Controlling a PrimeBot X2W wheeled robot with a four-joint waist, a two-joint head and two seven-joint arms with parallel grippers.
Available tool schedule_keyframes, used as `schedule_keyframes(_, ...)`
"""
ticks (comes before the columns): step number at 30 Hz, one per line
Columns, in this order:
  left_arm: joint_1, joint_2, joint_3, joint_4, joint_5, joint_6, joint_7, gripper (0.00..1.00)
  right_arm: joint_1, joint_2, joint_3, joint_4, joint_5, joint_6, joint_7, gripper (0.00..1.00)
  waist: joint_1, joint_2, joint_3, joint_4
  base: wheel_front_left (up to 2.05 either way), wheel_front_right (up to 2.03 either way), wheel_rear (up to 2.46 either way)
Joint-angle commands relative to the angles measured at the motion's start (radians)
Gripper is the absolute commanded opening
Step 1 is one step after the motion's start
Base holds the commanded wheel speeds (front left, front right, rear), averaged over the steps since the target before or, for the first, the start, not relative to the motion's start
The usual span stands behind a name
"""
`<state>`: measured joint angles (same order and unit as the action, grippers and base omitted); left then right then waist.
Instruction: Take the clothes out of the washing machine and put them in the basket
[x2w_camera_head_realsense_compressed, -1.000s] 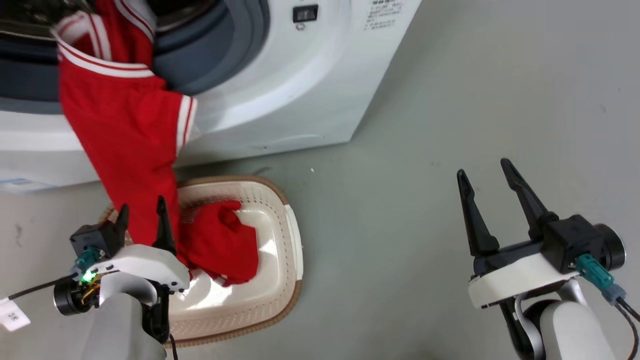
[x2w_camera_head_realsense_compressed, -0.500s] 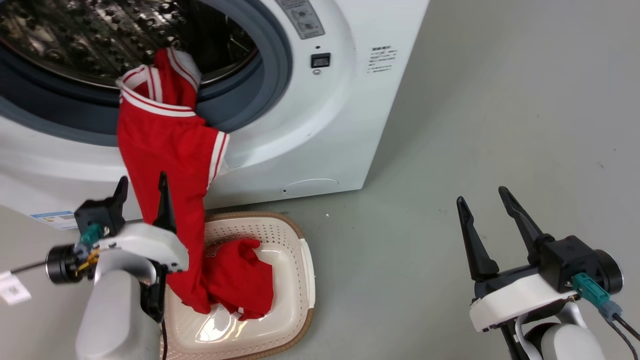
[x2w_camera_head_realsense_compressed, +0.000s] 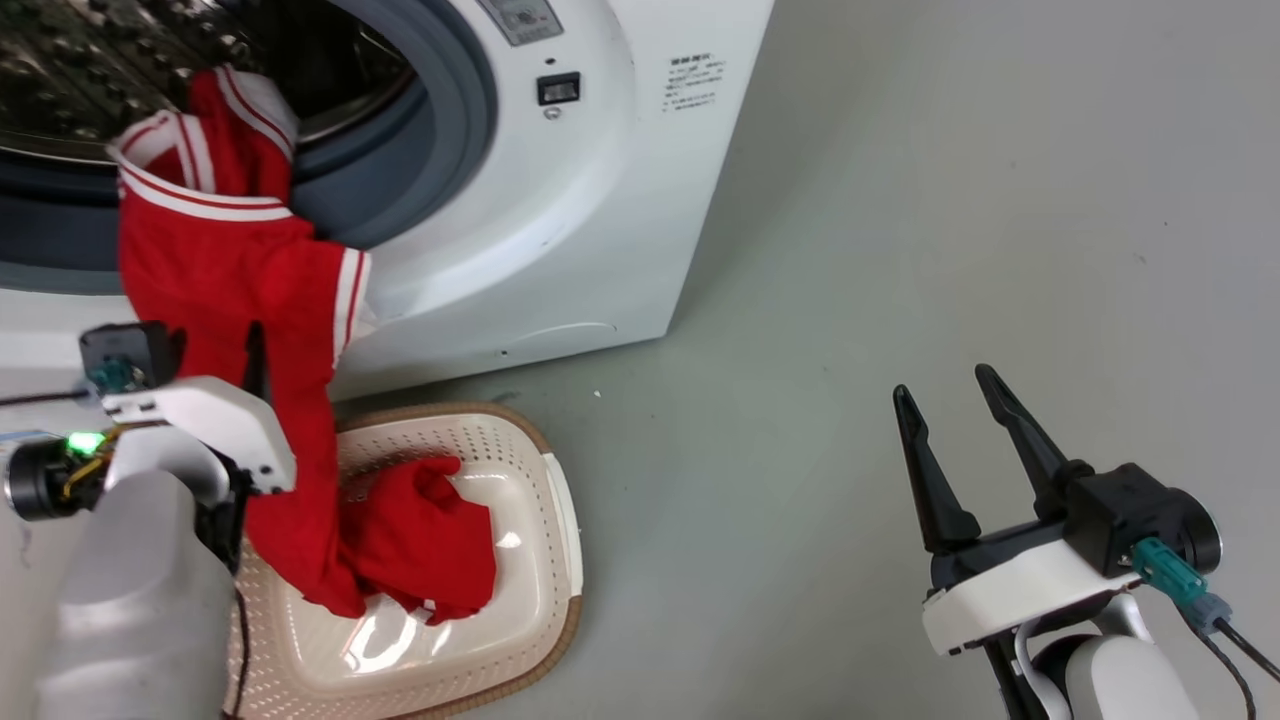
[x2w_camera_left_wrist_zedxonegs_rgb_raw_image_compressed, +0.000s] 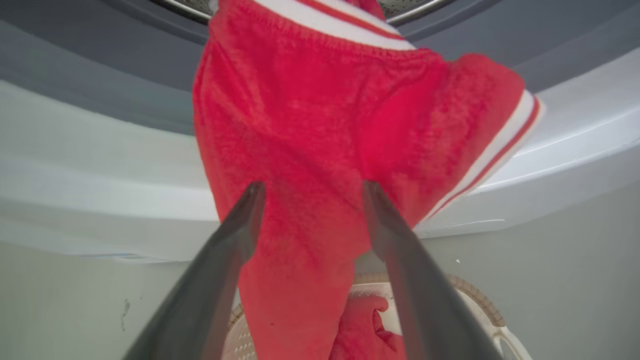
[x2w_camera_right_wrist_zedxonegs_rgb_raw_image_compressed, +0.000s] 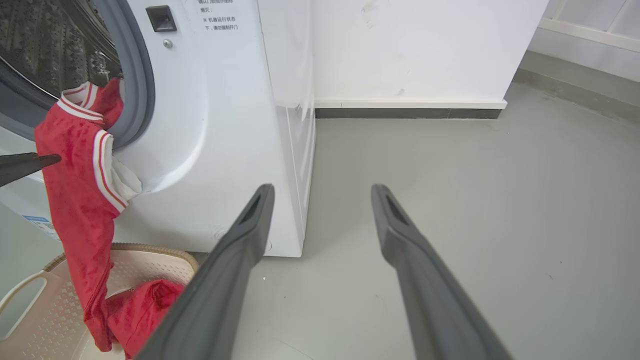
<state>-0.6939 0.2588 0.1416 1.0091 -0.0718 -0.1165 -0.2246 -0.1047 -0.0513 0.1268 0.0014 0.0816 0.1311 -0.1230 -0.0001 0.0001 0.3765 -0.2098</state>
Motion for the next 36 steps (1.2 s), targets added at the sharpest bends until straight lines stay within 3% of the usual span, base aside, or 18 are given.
schedule_keyframes(1, -0.044, 0.022, 0.001, 0.035, -0.01, -0.005, 0.013, 1.0, -0.029, 0.002, 0.003, 0.006, 0.01, -0.001, -0.011, 1.0, 0.0001, -0.0001, 0.032, -0.023, 0.0, 0.0, 0.0)
schedule_keyframes(14, -0.201, 0.108, -0.021, 0.181, -0.027, -0.011, 0.022, 1.0, -0.062, 0.002, 0.015, 0.044, 0.028, -0.001, -0.043, 1.0, 0.0001, -0.0001, 0.088, -0.059, 0.0, 0.0, 0.0)
schedule_keyframes(15, -0.207, 0.109, -0.021, 0.186, -0.03, -0.011, 0.015, 0.51, -0.062, 0.002, 0.015, 0.046, 0.027, -0.001, -0.045, 1.0, 0.0001, -0.0001, 0.088, -0.059, 0.0, 0.0, 0.0)
schedule_keyframes(16, -0.21, 0.108, -0.024, 0.188, -0.03, -0.009, 0.007, 0.2, -0.061, 0.002, 0.014, 0.049, 0.026, -0.001, -0.046, 1.0, 0.0001, -0.0001, 0.086, -0.059, 0.0, 0.0, 0.0)
schedule_keyframes(17, -0.211, 0.105, -0.025, 0.193, -0.032, -0.009, 0.001, 0.0, -0.06, 0.002, 0.013, 0.052, 0.026, -0.001, -0.044, 1.0, 0.0001, -0.0001, 0.082, -0.058, 0.0, 0.0, 0.0)
schedule_keyframes(29, -0.145, 0.056, -0.032, 0.187, -0.063, -0.01, -0.039, 0.0, -0.042, 0.002, -0.012, 0.057, 0.01, -0.001, -0.029, 1.0, 0.0001, -0.0001, 0.006, -0.014, 0.0, 0.0, 0.0)
schedule_keyframes(36, -0.033, 0.001, -0.017, 0.022, -0.083, -0.003, -0.042, 0.0, -0.006, 0.002, -0.031, 0.041, -0.001, -0.001, -0.01, 1.0, 0.0001, -0.0001, -0.084, 0.028, 0.0, 0.0, 0.0)
